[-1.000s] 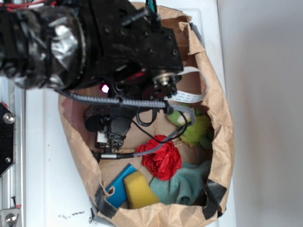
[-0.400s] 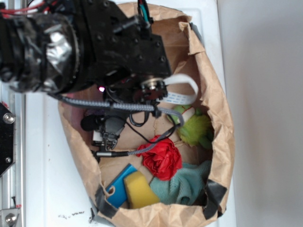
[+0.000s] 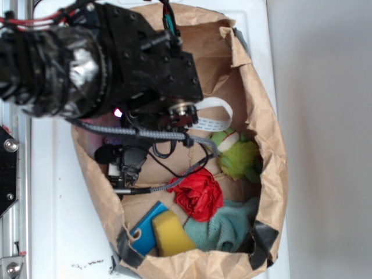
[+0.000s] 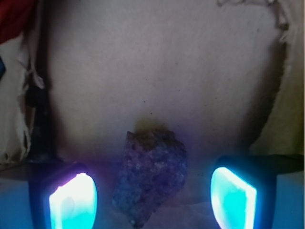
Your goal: Grab the rock.
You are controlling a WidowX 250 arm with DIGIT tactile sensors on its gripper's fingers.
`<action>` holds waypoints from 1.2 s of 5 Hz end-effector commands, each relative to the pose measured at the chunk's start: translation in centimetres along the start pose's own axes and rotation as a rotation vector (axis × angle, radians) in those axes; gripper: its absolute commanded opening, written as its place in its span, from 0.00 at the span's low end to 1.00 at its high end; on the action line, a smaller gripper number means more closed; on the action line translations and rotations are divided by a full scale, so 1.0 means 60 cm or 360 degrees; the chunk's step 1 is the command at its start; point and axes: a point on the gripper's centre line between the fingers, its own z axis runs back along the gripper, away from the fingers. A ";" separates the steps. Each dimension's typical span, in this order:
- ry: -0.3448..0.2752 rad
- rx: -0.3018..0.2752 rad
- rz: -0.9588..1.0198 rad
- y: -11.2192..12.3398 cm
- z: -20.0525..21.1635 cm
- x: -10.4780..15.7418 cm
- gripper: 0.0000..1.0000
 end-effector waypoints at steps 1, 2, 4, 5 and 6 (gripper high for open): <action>0.0014 0.0021 -0.0034 -0.015 -0.010 0.001 1.00; 0.0013 0.0009 -0.0028 -0.022 -0.014 0.004 1.00; 0.0015 0.0051 -0.0051 -0.035 -0.037 0.007 1.00; 0.0011 0.0033 -0.0049 -0.036 -0.036 0.006 0.00; -0.0011 0.0052 -0.0044 -0.034 -0.034 0.009 0.00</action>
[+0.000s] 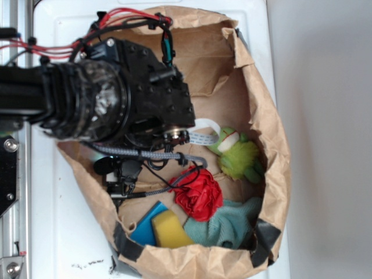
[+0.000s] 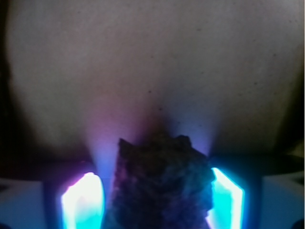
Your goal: Grab the rock.
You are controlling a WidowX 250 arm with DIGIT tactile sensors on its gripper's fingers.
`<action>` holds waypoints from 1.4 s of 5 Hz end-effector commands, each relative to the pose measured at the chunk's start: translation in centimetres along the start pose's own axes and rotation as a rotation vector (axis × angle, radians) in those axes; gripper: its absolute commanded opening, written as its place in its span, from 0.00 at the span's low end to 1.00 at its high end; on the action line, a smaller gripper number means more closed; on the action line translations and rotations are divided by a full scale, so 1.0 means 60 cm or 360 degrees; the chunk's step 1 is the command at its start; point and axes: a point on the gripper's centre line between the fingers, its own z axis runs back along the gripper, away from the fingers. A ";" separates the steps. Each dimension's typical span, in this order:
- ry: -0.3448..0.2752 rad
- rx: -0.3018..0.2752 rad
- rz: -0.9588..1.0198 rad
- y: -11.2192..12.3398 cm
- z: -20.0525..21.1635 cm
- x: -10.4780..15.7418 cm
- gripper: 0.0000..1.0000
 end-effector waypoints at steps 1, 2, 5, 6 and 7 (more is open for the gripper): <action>-0.0070 0.0047 -0.0027 0.001 0.020 0.013 0.00; -0.0143 0.0004 -0.0024 0.012 0.056 0.016 0.00; -0.0499 -0.0111 0.0036 -0.001 0.208 -0.003 0.00; -0.0613 -0.0061 0.0105 -0.011 0.234 0.010 0.00; -0.0741 -0.0021 0.0144 -0.019 0.249 0.030 0.00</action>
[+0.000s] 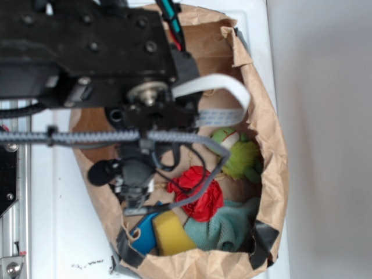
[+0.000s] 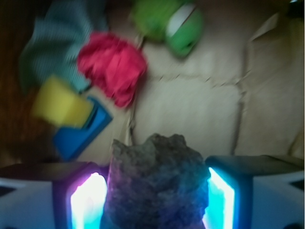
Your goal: Grab the rock.
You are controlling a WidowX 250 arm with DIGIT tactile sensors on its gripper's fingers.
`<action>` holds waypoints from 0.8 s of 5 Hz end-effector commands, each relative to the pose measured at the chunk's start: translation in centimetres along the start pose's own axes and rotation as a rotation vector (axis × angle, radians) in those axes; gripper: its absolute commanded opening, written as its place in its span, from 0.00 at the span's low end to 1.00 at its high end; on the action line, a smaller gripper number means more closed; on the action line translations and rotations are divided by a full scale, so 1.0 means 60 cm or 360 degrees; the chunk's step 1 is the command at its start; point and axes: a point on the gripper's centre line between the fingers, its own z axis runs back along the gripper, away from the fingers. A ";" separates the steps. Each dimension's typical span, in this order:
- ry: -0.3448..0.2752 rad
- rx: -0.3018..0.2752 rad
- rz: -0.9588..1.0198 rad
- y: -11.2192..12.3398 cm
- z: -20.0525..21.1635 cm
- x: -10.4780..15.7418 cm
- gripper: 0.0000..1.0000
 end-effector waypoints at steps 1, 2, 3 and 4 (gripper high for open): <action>-0.0280 0.0104 0.0028 -0.012 0.032 0.055 0.00; -0.0263 0.0128 0.0022 -0.016 0.034 0.065 0.00; -0.0251 0.0120 0.0109 -0.015 0.036 0.070 0.00; -0.0219 0.0166 0.0112 -0.014 0.021 0.074 0.00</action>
